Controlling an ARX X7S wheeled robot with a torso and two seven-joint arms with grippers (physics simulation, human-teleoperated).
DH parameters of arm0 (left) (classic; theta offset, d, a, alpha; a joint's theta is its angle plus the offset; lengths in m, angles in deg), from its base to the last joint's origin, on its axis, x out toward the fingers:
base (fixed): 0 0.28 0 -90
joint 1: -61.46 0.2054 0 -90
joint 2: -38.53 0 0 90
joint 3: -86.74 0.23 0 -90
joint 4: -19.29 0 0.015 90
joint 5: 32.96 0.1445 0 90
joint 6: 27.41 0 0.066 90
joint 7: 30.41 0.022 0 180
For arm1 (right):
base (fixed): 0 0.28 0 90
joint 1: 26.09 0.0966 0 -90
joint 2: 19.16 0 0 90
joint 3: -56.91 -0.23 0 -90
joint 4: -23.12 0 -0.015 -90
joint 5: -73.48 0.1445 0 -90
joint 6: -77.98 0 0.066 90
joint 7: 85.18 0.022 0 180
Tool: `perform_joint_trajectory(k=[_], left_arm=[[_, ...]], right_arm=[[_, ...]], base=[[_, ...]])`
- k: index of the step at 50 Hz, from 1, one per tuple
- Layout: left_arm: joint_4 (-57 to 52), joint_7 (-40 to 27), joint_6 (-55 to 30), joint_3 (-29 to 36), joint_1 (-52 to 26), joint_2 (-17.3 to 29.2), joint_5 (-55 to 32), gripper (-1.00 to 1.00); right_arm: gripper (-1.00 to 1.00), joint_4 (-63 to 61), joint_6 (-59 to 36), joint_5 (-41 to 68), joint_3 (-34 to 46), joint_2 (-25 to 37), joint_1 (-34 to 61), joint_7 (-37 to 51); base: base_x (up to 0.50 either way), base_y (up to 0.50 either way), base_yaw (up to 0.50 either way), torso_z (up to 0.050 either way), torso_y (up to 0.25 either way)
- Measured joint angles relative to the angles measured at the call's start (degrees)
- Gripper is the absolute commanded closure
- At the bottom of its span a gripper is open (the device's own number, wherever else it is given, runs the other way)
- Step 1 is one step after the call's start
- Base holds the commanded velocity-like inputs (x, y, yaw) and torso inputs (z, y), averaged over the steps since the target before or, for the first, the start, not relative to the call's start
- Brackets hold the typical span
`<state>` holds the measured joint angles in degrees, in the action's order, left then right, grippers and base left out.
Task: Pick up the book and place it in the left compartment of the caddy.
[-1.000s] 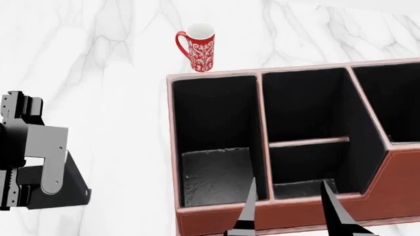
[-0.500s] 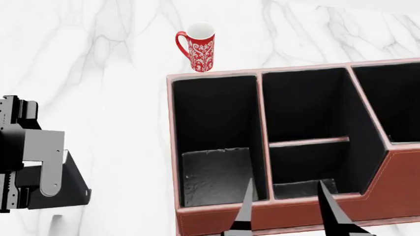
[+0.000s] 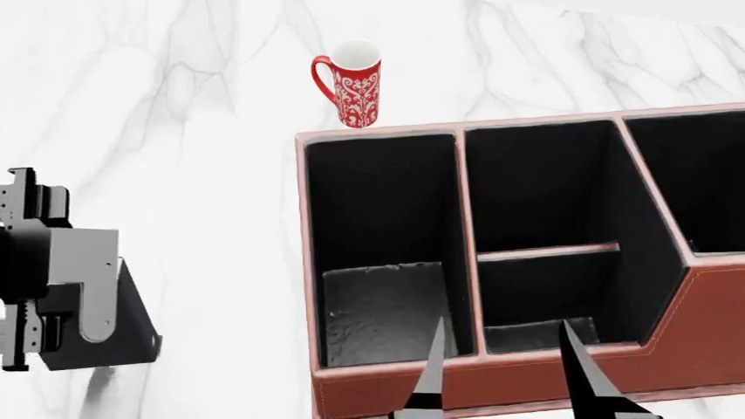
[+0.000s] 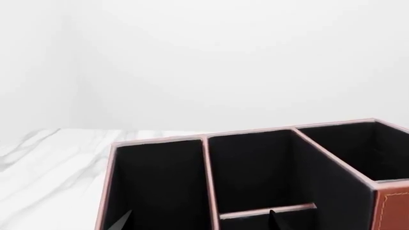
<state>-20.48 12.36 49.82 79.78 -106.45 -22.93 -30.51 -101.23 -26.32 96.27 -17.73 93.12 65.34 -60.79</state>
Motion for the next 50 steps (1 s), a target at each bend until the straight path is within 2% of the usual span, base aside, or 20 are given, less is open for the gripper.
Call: perform_joint_trajectory(k=[28,50], left_arm=[[-2.95,-1.76,-3.86,-0.01,-0.36,0.66,-1.24,1.0],[-19.23,1.2,-14.01,-1.43,-0.07,5.95,-2.03,1.0]], right_arm=[[-1.0,0.01,0.21,0.35,0.33,0.32,0.1,0.37],[-1.0,-0.65,0.12,0.56,0.76,0.55,0.16,0.68]], base=[[0.0,0.0,0.0,0.0,-0.002],[0.0,0.0,0.0,0.0,0.0]])
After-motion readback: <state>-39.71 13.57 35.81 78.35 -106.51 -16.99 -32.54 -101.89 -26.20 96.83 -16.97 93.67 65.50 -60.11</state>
